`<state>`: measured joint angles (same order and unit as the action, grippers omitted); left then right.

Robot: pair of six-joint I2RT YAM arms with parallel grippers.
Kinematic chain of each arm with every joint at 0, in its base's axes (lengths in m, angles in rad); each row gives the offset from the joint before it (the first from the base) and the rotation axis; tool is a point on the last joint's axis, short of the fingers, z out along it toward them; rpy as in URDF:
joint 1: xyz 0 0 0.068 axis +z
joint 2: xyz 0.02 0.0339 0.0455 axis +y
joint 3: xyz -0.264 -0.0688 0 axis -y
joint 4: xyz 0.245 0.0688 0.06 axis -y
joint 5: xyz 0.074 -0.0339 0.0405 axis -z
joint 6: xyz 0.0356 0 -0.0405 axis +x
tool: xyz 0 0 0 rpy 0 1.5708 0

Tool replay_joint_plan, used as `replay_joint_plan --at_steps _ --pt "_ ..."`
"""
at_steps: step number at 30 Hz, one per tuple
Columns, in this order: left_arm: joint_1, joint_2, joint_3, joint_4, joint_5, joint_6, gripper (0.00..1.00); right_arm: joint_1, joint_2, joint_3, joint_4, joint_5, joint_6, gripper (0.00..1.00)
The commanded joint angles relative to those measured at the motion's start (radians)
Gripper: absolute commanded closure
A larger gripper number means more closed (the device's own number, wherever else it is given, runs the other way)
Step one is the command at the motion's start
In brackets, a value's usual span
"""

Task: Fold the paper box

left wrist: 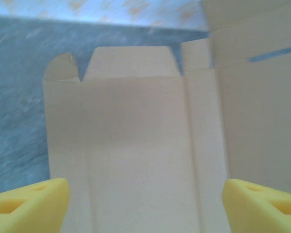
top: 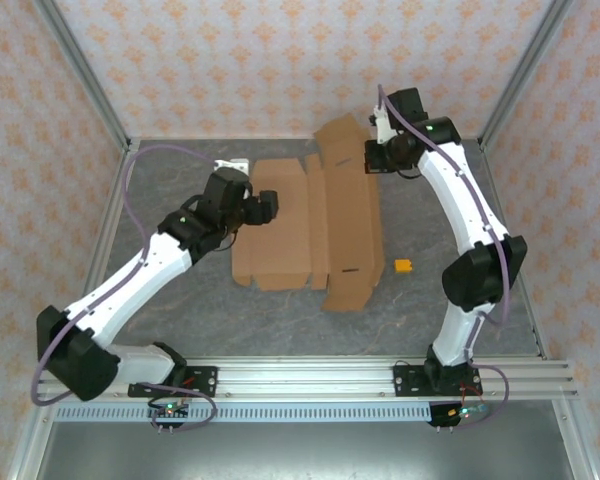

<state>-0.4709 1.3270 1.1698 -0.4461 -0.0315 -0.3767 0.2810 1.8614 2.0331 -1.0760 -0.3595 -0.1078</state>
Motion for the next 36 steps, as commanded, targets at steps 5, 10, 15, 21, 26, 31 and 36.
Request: replay_joint_plan --at_steps 5,10,15,21,26,31,36 --pt "0.226 0.125 -0.071 -0.008 0.110 -0.026 0.15 0.010 0.112 0.176 -0.150 -0.030 -0.123 1.00" --pt "0.274 0.149 -0.056 0.061 0.198 0.124 0.15 0.018 0.126 0.196 -0.158 -0.058 -0.255 1.00" --pt "0.274 0.200 0.073 0.121 0.374 0.333 0.15 0.031 0.144 0.221 -0.171 -0.129 -0.395 1.00" --pt "0.272 0.399 0.404 0.017 0.539 0.546 0.17 0.069 0.158 0.246 -0.147 -0.141 -0.478 1.00" --pt "0.271 0.543 0.700 -0.203 0.722 0.827 0.21 0.108 0.204 0.320 -0.166 -0.129 -0.507 1.00" --pt "0.271 0.665 0.887 -0.341 0.839 0.975 0.22 0.128 0.223 0.360 -0.170 -0.117 -0.520 1.00" --pt "0.273 0.785 1.065 -0.487 0.883 1.053 0.35 0.132 0.220 0.371 -0.171 -0.111 -0.535 1.00"
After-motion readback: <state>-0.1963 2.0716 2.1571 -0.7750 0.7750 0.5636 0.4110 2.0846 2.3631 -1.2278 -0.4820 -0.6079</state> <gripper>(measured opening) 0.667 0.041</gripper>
